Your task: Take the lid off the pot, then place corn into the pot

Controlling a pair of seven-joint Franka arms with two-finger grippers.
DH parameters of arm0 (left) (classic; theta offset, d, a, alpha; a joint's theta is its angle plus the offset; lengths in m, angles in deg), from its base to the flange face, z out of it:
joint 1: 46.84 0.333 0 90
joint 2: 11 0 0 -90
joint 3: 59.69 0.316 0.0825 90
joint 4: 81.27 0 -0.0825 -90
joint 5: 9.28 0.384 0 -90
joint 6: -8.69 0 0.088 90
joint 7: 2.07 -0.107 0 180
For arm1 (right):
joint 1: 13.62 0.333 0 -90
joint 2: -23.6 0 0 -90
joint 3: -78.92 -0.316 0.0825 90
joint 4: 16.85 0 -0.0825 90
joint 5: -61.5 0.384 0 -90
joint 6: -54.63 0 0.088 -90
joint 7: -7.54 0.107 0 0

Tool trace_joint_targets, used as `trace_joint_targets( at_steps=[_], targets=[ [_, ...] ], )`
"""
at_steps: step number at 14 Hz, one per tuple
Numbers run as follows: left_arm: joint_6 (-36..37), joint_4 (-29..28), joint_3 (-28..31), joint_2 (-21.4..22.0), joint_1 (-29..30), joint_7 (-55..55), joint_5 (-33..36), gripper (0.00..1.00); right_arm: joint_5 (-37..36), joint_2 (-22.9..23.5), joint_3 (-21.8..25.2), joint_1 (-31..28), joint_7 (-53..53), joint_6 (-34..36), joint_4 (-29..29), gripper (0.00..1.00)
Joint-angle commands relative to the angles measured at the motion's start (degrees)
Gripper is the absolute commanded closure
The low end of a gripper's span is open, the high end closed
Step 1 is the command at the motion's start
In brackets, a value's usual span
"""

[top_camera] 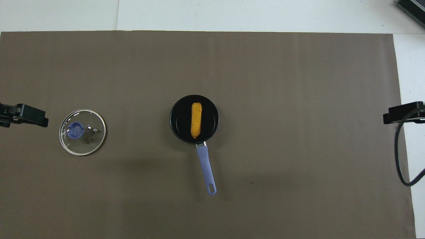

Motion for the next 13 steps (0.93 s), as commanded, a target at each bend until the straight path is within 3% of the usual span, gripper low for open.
trace_joint_targets(
  at_steps=[1,13],
  targets=[
    [0.3,-0.3,-0.1,0.8,0.2,0.2,0.5,0.00,-0.6,-1.6,-0.8,-0.8,-1.3,-2.0,2.2,0.00],
    [0.3,-0.3,-0.1,0.8,0.2,0.2,0.5,0.00,-0.5,-1.1,-0.7,-1.2,-1.4,-1.9,1.5,0.00]
  ],
)
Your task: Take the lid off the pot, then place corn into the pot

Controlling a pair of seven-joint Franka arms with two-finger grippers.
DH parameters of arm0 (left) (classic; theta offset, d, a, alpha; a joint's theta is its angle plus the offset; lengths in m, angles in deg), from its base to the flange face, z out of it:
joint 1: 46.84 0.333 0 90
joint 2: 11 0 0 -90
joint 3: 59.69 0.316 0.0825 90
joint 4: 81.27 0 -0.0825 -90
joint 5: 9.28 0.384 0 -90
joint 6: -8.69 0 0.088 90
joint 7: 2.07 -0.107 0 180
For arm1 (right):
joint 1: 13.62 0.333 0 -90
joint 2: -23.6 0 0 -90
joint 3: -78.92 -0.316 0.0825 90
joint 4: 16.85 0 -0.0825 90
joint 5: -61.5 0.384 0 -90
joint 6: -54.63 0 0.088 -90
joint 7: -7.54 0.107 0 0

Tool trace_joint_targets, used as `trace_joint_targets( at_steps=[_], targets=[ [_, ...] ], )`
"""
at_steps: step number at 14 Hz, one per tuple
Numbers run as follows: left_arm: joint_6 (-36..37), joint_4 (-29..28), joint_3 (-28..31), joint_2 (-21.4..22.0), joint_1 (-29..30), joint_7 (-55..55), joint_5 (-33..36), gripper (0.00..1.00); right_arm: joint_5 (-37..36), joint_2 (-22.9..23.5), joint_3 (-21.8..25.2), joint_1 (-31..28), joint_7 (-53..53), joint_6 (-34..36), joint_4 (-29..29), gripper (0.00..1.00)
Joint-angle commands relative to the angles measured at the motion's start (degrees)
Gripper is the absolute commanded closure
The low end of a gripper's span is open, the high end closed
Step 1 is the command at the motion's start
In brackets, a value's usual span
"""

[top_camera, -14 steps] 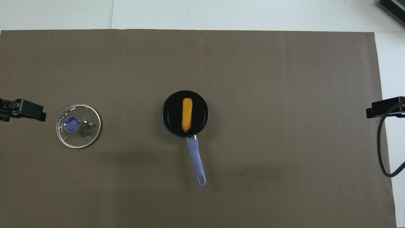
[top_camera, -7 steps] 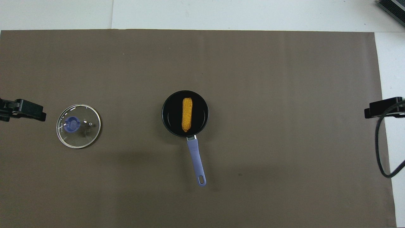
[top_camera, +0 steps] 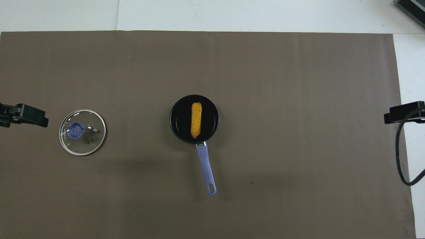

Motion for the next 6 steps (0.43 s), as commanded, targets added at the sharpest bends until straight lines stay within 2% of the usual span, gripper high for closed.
trace_joint_targets(
  at_steps=[1,6],
  targets=[
    [0.3,-0.3,-0.1,0.8,0.2,0.2,0.5,0.00,-0.5,-1.1,-0.6,-0.8,-1.6,-1.9,1.4,0.00],
    [0.3,-0.3,-0.1,0.8,0.2,0.2,0.5,0.00,-0.8,-1.2,-0.5,-0.9,-1.8,-1.6,1.5,0.00]
  ],
)
